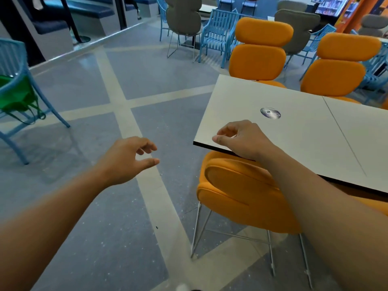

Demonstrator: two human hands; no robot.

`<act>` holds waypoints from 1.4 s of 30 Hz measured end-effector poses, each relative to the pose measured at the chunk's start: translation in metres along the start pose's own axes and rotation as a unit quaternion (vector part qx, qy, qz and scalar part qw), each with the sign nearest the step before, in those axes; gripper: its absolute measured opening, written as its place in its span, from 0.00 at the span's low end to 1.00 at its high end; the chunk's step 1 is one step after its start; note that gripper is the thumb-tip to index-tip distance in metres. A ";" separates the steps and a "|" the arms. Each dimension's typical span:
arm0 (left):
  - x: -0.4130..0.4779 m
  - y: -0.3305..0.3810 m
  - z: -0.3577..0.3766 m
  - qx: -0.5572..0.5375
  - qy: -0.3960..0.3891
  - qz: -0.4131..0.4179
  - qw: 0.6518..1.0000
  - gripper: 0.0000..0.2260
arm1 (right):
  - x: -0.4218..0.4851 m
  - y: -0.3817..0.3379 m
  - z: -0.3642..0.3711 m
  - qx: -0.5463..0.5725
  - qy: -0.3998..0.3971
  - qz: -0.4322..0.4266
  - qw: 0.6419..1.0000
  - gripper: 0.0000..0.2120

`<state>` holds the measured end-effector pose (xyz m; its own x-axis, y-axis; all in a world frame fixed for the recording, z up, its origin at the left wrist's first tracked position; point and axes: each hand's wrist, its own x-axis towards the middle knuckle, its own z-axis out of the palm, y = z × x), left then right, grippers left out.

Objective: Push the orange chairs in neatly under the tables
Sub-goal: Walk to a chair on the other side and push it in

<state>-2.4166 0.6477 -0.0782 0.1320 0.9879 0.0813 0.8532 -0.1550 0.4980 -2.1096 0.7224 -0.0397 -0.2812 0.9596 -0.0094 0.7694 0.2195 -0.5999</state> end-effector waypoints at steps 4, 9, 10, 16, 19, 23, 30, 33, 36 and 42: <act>0.027 -0.038 -0.003 0.001 -0.010 -0.006 1.000 0.16 | 0.044 -0.003 0.019 -0.028 -0.024 0.006 0.999 0.17; 0.093 -0.075 -0.009 0.001 -0.022 -0.004 1.000 0.16 | 0.115 0.003 0.036 -0.031 -0.048 0.032 0.998 0.16; 0.110 -0.080 -0.010 0.001 -0.025 -0.001 1.000 0.16 | 0.131 0.004 0.038 -0.030 -0.048 0.036 0.998 0.16; 0.218 -0.115 -0.019 0.000 -0.051 0.010 0.999 0.15 | 0.233 0.020 0.055 -0.014 -0.042 0.058 0.997 0.14; 0.270 -0.126 -0.025 -0.004 -0.065 0.017 0.998 0.15 | 0.277 0.027 0.060 -0.006 -0.041 0.072 0.997 0.15; 0.333 -0.139 -0.032 -0.012 -0.073 0.031 0.997 0.15 | 0.326 0.035 0.061 -0.002 -0.036 0.094 0.995 0.15; 0.425 -0.168 -0.034 -0.024 -0.096 0.045 0.994 0.16 | 0.397 0.041 0.060 0.007 -0.023 0.115 0.993 0.14; 0.467 -0.187 -0.033 -0.027 -0.109 0.050 0.992 0.15 | 0.430 0.041 0.064 0.012 -0.014 0.125 0.992 0.15; 0.514 -0.210 -0.035 -0.026 -0.118 0.066 0.990 0.15 | 0.471 0.043 0.070 0.013 -0.001 0.135 0.991 0.15; 0.625 -0.263 -0.054 -0.049 -0.132 0.093 0.986 0.15 | 0.579 0.030 0.078 0.042 0.034 0.164 0.985 0.14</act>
<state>-2.5861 1.3062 -0.1117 0.4197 0.9066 -0.0426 0.7507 -0.3204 0.5778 -2.2944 1.2709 -0.1254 0.0163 0.9868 -0.1609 0.7617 -0.1165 -0.6374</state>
